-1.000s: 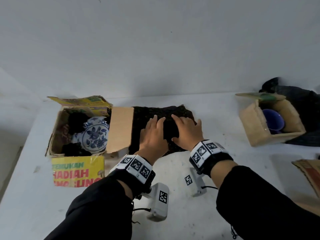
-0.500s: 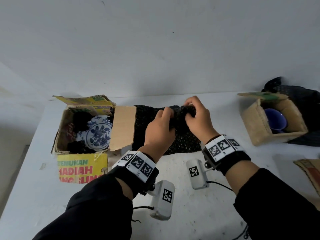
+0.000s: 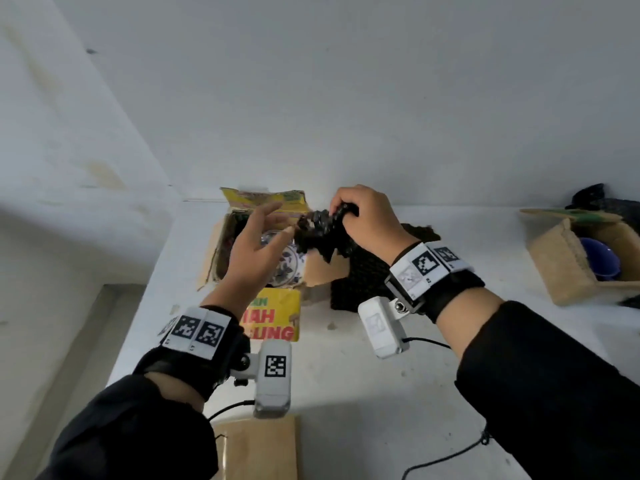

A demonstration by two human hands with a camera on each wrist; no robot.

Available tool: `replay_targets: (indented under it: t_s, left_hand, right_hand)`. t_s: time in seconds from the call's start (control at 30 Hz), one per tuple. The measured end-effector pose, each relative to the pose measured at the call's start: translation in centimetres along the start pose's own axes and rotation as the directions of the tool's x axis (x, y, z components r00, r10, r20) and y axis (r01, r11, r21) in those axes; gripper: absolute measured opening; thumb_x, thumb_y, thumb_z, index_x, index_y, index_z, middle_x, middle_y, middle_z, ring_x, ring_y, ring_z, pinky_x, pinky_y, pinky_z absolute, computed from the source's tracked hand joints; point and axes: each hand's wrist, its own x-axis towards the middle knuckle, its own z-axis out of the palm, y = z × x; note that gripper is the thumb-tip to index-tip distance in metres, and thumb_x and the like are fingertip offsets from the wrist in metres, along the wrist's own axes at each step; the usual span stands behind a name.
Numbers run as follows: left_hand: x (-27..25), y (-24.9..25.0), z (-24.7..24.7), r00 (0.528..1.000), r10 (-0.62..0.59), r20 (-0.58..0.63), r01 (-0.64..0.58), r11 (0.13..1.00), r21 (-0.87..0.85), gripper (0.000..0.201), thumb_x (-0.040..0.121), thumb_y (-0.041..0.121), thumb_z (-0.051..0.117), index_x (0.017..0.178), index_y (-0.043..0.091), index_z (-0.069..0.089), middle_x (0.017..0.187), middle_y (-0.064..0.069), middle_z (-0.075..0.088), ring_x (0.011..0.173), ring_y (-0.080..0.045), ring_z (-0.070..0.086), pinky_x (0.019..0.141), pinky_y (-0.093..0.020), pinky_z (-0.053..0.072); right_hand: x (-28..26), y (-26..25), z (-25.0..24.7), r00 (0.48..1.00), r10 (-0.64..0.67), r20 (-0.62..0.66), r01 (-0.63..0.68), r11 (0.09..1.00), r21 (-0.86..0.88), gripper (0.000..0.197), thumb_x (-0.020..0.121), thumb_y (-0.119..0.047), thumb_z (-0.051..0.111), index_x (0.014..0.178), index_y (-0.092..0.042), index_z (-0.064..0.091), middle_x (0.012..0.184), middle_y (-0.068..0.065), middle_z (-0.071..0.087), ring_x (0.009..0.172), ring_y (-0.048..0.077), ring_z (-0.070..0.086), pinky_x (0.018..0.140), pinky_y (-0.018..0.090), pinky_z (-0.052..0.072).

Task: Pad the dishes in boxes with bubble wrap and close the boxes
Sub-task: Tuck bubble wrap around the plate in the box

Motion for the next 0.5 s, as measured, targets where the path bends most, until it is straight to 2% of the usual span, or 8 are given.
replay_targets:
  t_s: [0.07, 0.13, 0.3, 0.37, 0.43, 0.5]
  left_hand:
    - [-0.7, -1.3, -2.2, 0.997, -0.051, -0.052, 0.047, 0.997, -0.067, 0.04, 0.087, 0.038, 0.053, 0.126, 0.03, 0.052, 0.121, 0.007, 0.06, 0.114, -0.007, 0.055, 0.099, -0.035, 0.047]
    - [-1.3, -2.5, -3.9, 0.993, -0.093, -0.072, 0.089, 0.994, -0.055, 0.04, 0.094, 0.037, 0.047, 0.131, 0.025, 0.052, 0.13, 0.006, 0.056, 0.121, -0.007, 0.051, 0.105, -0.035, 0.042]
    - [-1.4, -6.4, -6.7, 0.989, -0.143, -0.047, 0.141, 0.989, -0.046, 0.057, 0.089, 0.059, 0.031, 0.137, 0.034, 0.047, 0.144, 0.011, 0.045, 0.138, -0.008, 0.034, 0.116, -0.042, 0.027]
    - [-1.2, -7.4, -7.3, 0.983, -0.185, 0.001, 0.184, 0.981, -0.065, 0.062, 0.088, 0.063, 0.026, 0.14, 0.033, 0.044, 0.148, 0.011, 0.039, 0.141, -0.007, 0.026, 0.118, -0.041, 0.021]
    - [-1.3, -7.9, -7.7, 0.966, -0.245, 0.084, 0.256, 0.954, -0.155, 0.066, 0.088, 0.065, 0.023, 0.142, 0.031, 0.041, 0.149, 0.009, 0.039, 0.14, -0.008, 0.028, 0.118, -0.039, 0.02]
    - [-1.6, -8.2, -8.0, 0.953, -0.263, 0.151, 0.293, 0.927, -0.235, 0.063, 0.093, 0.061, 0.016, 0.144, 0.03, 0.037, 0.148, 0.008, 0.04, 0.138, -0.007, 0.032, 0.117, -0.036, 0.021]
  right_hand:
    - [0.3, -1.0, 1.9, 0.998, -0.008, 0.065, 0.012, 0.998, -0.069, 0.035, 0.075, 0.012, 0.045, 0.074, -0.015, 0.066, 0.083, 0.009, 0.054, 0.073, 0.026, 0.053, 0.064, 0.027, 0.039]
    - [0.3, -1.8, 3.7, 0.992, -0.013, 0.123, 0.03, 0.99, -0.139, 0.033, 0.077, 0.01, 0.046, 0.076, -0.013, 0.069, 0.084, 0.006, 0.051, 0.072, 0.024, 0.051, 0.064, 0.026, 0.035]
    - [0.4, -2.4, 7.4, 0.962, 0.017, 0.274, 0.084, 0.932, -0.352, 0.029, 0.083, 0.003, 0.048, 0.083, -0.018, 0.069, 0.095, 0.005, 0.054, 0.083, 0.026, 0.053, 0.068, 0.033, 0.043]
    - [0.5, -2.3, 8.4, 0.936, 0.036, 0.351, 0.138, 0.879, -0.457, 0.026, 0.084, -0.001, 0.053, 0.084, -0.021, 0.069, 0.094, 0.001, 0.047, 0.092, 0.025, 0.049, 0.068, 0.033, 0.038]
    - [0.6, -2.5, 9.1, 0.905, 0.018, 0.425, 0.255, 0.778, -0.575, 0.022, 0.083, -0.009, 0.058, 0.087, -0.026, 0.071, 0.092, -0.002, 0.037, 0.098, 0.023, 0.04, 0.077, 0.031, 0.028]
    - [0.7, -3.0, 9.5, 0.864, 0.033, 0.503, 0.348, 0.683, -0.642, 0.02, 0.082, -0.016, 0.057, 0.088, -0.028, 0.071, 0.092, -0.002, 0.032, 0.1, 0.023, 0.034, 0.083, 0.034, 0.022]
